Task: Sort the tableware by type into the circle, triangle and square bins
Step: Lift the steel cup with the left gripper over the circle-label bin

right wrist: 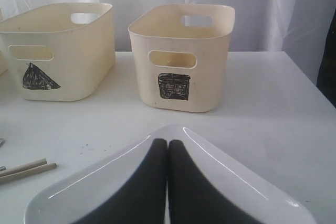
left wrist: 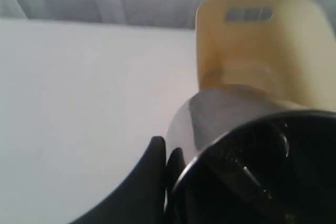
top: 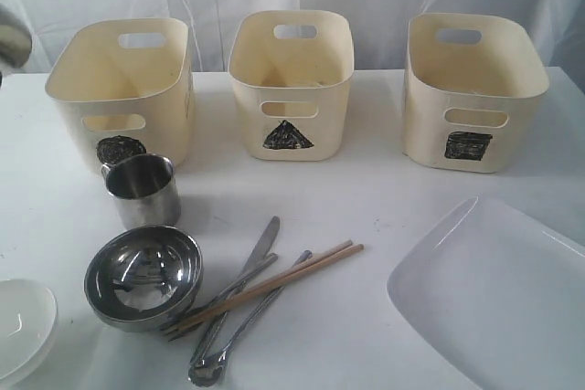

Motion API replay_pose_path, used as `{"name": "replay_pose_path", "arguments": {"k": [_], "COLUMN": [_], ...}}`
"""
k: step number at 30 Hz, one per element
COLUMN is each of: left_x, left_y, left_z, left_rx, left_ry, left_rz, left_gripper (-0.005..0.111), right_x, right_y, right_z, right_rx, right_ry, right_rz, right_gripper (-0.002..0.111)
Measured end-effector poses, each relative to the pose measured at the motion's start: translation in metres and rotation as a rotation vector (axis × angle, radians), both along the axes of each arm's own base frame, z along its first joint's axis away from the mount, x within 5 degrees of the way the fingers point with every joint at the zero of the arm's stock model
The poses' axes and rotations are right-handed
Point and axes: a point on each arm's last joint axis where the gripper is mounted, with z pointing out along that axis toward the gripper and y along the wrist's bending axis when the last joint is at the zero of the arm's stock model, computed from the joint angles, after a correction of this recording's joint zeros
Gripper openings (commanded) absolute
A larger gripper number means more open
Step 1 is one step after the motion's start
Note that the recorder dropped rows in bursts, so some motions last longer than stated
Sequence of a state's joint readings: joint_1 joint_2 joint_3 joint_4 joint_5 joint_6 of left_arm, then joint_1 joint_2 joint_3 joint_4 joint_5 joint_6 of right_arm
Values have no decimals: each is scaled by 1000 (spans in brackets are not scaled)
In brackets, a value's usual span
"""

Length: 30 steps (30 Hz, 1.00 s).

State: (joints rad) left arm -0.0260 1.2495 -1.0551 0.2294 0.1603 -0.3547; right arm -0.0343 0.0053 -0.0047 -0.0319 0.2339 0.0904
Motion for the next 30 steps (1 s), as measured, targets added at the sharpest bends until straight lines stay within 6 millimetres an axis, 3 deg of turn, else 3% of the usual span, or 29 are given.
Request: {"name": "replay_pose_path", "arguments": {"k": [3, 6, 15, 21, 25, 30], "left_x": [9, 23, 103, 128, 140, 145], "left_y": [-3, -6, -13, -17, -22, -45], "left_z": [15, 15, -54, -56, -61, -75], "left_rx": [-10, -39, -149, -104, -115, -94], "left_ry": [-198, -298, -273, -302, -277, -180], "left_rz": [-33, -48, -73, -128, -130, -170], "left_gripper": [0, 0, 0, 2, 23, 53], "right_x": [0, 0, 0, 0, 0, 0], "right_y": [0, 0, 0, 0, 0, 0], "right_z": [0, 0, 0, 0, 0, 0], "right_rx": [0, 0, 0, 0, 0, 0], "right_ry": [0, 0, 0, 0, 0, 0], "right_rz": [0, 0, 0, 0, 0, 0], "right_gripper": [0, 0, 0, 0, 0, 0]}}
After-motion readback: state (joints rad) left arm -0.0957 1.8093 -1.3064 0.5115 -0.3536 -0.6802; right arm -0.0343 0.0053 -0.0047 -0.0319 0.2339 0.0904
